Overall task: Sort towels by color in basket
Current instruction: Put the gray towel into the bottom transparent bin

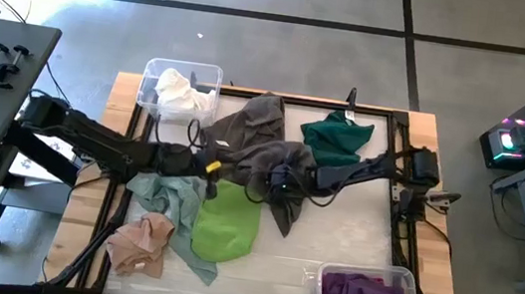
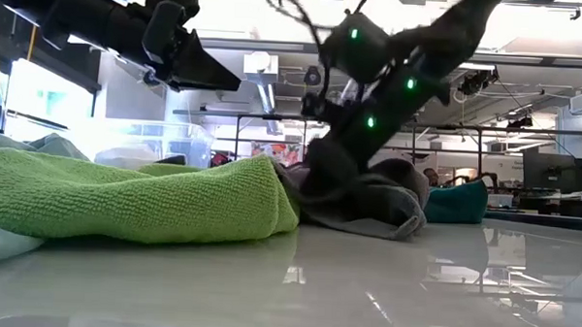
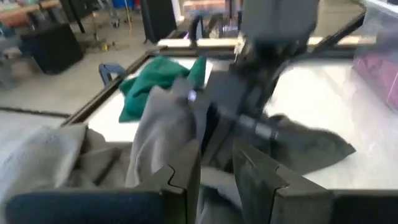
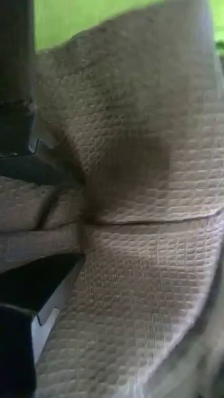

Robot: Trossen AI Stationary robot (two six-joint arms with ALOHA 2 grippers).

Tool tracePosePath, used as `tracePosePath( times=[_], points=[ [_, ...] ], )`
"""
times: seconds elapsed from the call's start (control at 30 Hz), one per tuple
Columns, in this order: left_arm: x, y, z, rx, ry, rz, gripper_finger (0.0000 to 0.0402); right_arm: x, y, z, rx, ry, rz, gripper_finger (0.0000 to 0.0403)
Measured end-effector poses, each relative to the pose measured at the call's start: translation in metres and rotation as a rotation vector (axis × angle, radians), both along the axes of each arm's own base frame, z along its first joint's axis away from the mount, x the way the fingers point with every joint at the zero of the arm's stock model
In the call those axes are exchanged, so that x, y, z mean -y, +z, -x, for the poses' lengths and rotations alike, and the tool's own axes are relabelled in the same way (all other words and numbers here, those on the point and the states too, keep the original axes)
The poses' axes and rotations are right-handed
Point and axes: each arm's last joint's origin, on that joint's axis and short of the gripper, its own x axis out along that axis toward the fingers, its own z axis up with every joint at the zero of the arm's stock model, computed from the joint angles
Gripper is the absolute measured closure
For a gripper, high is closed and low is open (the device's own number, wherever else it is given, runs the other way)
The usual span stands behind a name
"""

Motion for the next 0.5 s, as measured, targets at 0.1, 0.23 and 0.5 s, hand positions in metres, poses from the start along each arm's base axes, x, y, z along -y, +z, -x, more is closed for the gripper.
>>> tracePosePath(
  times=[0.1,0.23,0.5],
  points=[
    [0.005,-0.004,-0.008,0.024,-0.013,-0.048,0.0321,0.000,-0.014,-0.001,-0.022,-0.020,-0.013,0.0230],
    [0.008,-0.008,-0.014,0.039,-0.037,-0.114,0.0321,-0.001,-0.018,-0.002,-0.027,-0.025,-0.020,0.0285],
    [0.010,-0.013,-0.016,0.021,-0.091,-0.106,0.0321,-0.002,0.029,0.004,0.051,0.034,0.047,0.0391]
  ],
)
